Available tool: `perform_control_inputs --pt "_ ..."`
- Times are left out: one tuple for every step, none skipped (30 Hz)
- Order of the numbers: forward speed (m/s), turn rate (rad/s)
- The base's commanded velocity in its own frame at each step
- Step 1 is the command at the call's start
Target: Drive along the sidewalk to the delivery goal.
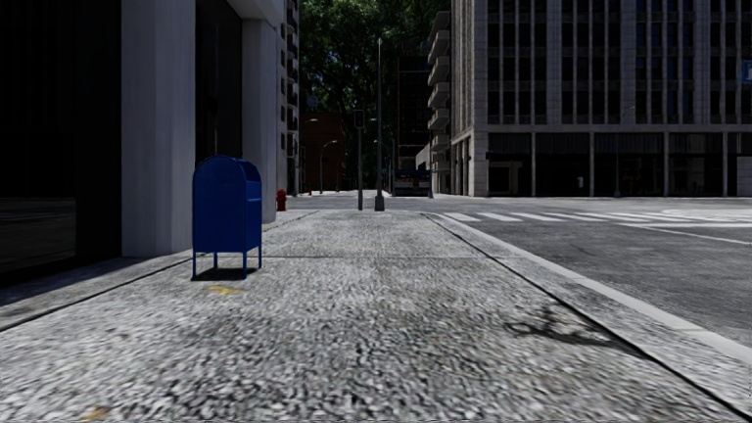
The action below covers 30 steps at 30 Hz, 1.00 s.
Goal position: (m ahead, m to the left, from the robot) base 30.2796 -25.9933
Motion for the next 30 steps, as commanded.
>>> perform_control_inputs --pt "2.0 0.0" --pt "2.0 0.0" --pt "2.0 0.0" --pt "2.0 0.0" --pt "2.0 0.0" --pt "2.0 0.0" --pt "2.0 0.0" --pt "2.0 0.0" --pt "2.0 0.0" --pt "2.0 0.0" --pt "2.0 0.0" --pt "2.0 0.0" --pt "2.0 0.0" --pt "2.0 0.0" --pt "2.0 0.0" --pt "2.0 0.0" --pt "2.0 0.0" --pt "2.0 0.0" --pt "2.0 0.0" --pt "2.0 0.0" --pt "2.0 0.0" --pt "2.0 0.0" --pt "2.0 0.0" --pt "2.0 0.0" --pt "2.0 0.0" --pt "2.0 0.0" --pt "2.0 0.0" --pt "2.0 0.0" --pt "2.0 0.0" --pt "2.0 0.0"
